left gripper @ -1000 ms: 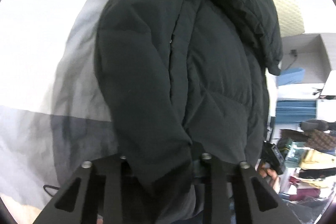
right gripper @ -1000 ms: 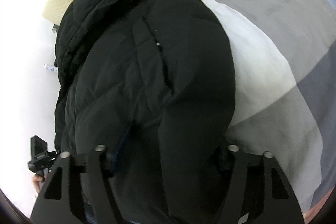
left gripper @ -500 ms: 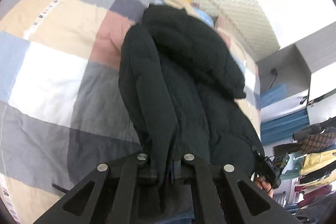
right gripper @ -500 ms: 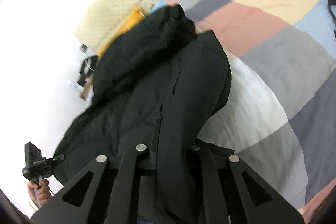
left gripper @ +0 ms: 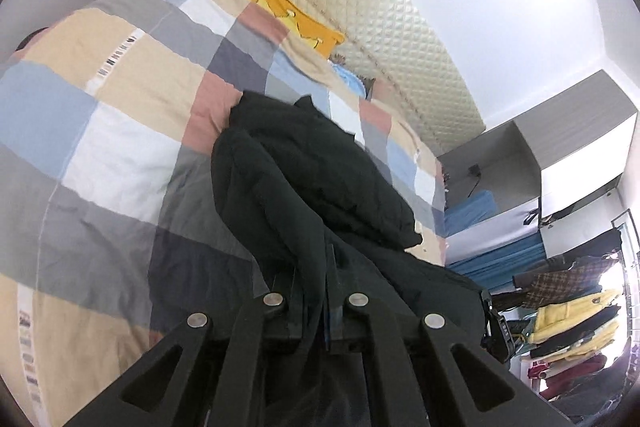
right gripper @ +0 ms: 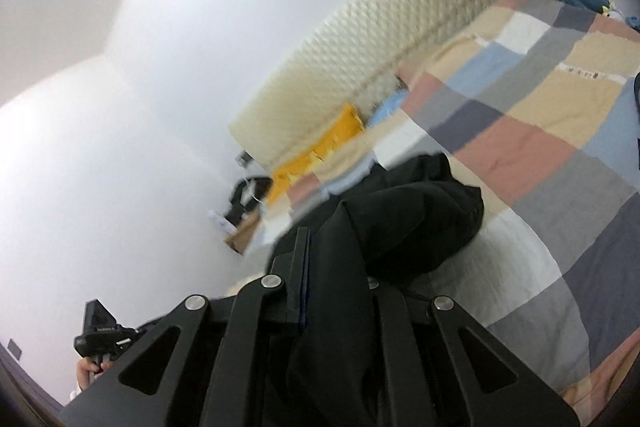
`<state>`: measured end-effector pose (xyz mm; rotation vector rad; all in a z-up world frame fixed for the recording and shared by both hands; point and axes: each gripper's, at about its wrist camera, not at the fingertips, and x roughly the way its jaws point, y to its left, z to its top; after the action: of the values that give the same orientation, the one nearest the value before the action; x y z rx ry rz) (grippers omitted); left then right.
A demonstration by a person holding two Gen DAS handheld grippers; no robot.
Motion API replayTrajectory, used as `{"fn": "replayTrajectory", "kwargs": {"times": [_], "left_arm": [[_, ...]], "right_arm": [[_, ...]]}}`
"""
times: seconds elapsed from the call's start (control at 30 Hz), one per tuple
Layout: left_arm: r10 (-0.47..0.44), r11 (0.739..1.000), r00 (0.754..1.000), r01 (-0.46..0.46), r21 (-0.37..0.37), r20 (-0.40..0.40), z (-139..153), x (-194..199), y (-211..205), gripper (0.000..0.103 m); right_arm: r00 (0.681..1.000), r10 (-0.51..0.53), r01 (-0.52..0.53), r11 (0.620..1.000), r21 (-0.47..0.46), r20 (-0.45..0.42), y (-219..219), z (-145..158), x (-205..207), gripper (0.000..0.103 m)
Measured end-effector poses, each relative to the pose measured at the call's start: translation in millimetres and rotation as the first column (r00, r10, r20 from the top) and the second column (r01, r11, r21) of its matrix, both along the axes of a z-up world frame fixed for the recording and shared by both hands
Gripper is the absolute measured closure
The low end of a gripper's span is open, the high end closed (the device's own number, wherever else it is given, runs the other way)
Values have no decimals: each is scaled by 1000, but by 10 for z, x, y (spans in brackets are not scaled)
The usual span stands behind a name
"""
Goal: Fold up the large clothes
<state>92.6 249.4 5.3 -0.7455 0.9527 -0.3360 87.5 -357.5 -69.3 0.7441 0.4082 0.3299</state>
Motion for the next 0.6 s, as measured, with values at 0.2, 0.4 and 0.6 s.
{"fn": "replayTrajectory", "kwargs": {"times": [0.2,0.4,0.6], "left_arm": [[25,999,999,-24,-27,32,101,-522,123,100],[44,997,998,-42,-64,34,70,-833,185,100],[27,998,998,-23,-63,62,77,-869,182,100]], "right_arm": [[997,-17,11,997,78,72,-43,-17,-402,95],[998,-17,12,997,81,60,-47,6,-660,96],[998,-19,16,999,44,58,-78,29,-788,96]]}}
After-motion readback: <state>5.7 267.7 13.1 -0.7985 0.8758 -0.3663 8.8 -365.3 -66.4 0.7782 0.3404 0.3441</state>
